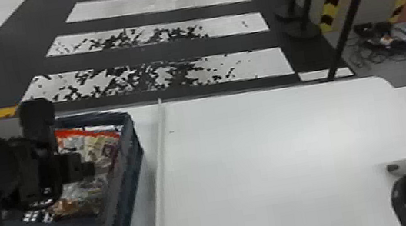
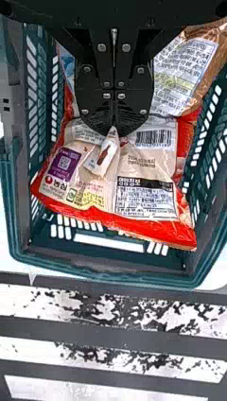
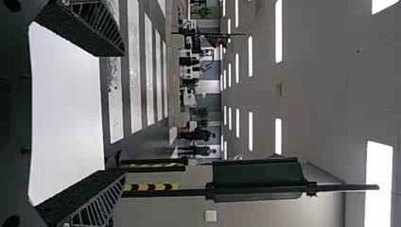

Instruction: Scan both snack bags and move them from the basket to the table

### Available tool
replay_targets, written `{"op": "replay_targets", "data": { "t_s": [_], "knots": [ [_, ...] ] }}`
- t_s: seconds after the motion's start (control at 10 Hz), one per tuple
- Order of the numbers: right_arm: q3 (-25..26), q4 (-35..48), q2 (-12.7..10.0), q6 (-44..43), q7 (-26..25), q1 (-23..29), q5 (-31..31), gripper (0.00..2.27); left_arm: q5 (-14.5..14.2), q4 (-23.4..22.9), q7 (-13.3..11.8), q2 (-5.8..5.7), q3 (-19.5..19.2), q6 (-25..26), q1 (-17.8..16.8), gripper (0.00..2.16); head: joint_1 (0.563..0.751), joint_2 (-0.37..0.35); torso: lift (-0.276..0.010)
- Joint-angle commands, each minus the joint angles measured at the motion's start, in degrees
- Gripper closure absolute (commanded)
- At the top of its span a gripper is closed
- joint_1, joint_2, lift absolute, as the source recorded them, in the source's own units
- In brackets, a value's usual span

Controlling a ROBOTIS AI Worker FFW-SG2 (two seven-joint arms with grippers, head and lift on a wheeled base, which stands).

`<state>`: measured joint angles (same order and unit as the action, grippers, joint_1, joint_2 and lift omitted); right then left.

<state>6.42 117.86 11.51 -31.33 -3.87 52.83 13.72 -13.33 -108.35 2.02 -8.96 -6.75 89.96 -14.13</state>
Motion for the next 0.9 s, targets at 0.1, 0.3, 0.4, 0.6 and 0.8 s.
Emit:
{"op": "replay_targets", "data": {
  "t_s": [0.1,0.3,0.4,0.6,0.8],
  "knots": [
    [0.00,0.00,0.09,0.00,0.00,0.17,0.08,0.02,0.06,-1.16,0.35,0.00,0.34,0.07,0.15,1.83,0.695,-0.033,-0.098],
    [0.00,0.00,0.26,0.18,0.00,0.26,-0.01,0.02,-0.12,-3.89,0.70,0.00,0.34,0.07,0.94,1.83,0.695,-0.035,-0.098],
    [0.00,0.00,0.26,0.18,0.00,0.34,-0.01,0.02,-0.12,-4.85,1.32,0.00,0.34,0.07,1.47,1.83,0.695,-0.035,-0.098],
    [-0.09,0.00,0.26,0.18,0.00,0.43,-0.01,0.02,0.24,-6.17,2.20,-0.18,0.34,0.07,2.17,1.83,0.695,-0.030,-0.098],
    [-0.18,0.00,0.26,0.18,0.00,0.43,-0.10,0.02,-0.20,-8.19,3.25,-0.44,-0.10,0.07,3.67,1.83,0.695,-0.023,-0.098]
  ]
}}
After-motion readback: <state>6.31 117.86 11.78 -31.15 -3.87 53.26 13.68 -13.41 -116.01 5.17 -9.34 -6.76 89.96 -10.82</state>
